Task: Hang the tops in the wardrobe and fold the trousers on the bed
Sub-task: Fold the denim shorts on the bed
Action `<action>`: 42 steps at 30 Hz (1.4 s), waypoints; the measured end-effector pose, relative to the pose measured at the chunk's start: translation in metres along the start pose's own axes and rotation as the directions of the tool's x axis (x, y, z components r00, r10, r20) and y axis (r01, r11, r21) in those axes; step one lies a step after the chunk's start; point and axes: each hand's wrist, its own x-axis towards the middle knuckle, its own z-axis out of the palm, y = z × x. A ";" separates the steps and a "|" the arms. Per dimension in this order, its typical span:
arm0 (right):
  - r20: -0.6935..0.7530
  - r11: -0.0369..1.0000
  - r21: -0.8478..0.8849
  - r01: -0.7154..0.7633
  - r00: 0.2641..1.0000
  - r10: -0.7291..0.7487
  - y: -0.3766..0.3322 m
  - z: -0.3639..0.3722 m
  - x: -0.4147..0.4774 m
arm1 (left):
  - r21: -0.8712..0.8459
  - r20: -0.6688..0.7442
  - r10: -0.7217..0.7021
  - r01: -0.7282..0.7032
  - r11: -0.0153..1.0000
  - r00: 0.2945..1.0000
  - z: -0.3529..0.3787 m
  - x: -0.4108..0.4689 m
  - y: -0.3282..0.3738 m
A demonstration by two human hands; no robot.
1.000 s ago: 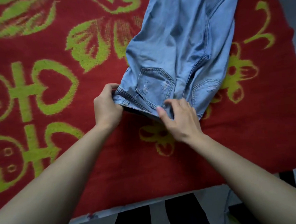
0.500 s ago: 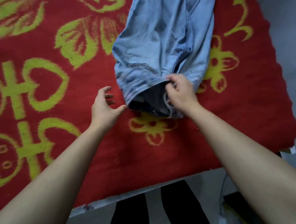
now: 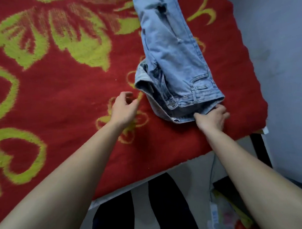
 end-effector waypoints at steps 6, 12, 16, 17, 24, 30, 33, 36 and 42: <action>-0.089 0.836 -0.325 0.441 0.866 -0.492 -0.035 -0.012 0.012 | -0.156 0.094 -0.026 0.040 0.987 0.995 0.046 -0.010 0.014; 0.155 0.796 -0.388 0.464 0.884 -0.440 -0.019 -0.027 0.041 | -0.144 -0.201 0.088 -0.119 0.982 0.976 0.057 -0.003 0.021; 0.144 0.789 -0.367 0.492 0.869 -0.474 -0.007 -0.030 0.036 | -0.115 -0.253 0.136 -0.169 0.979 0.958 0.035 0.004 0.019; 0.168 0.801 -0.354 0.483 0.875 -0.453 -0.006 -0.029 0.033 | -0.092 -0.251 0.163 -0.191 0.977 0.954 0.025 0.002 0.015; 0.289 0.847 -0.330 0.416 0.899 -0.329 -0.040 -0.043 -0.025 | 0.159 -0.516 0.059 0.028 0.987 0.854 -0.121 -0.039 -0.009; 0.246 0.892 0.413 0.186 0.920 -0.305 -0.170 -0.137 -0.095 | 0.192 -0.545 0.005 0.119 0.974 0.839 -0.249 -0.115 0.074; 0.199 0.813 0.506 0.287 0.878 -0.435 -0.243 -0.214 -0.136 | 0.119 -0.525 0.017 0.054 0.991 0.851 -0.310 -0.167 0.149; 0.154 0.676 0.637 0.371 0.798 -0.583 -0.314 -0.302 -0.181 | 0.034 -0.540 0.103 -0.101 0.994 0.835 -0.374 -0.236 0.230; -0.056 0.202 0.914 0.351 0.603 -0.796 -0.400 -0.474 -0.293 | -0.299 -0.689 0.224 -0.552 0.778 0.689 -0.466 -0.363 0.366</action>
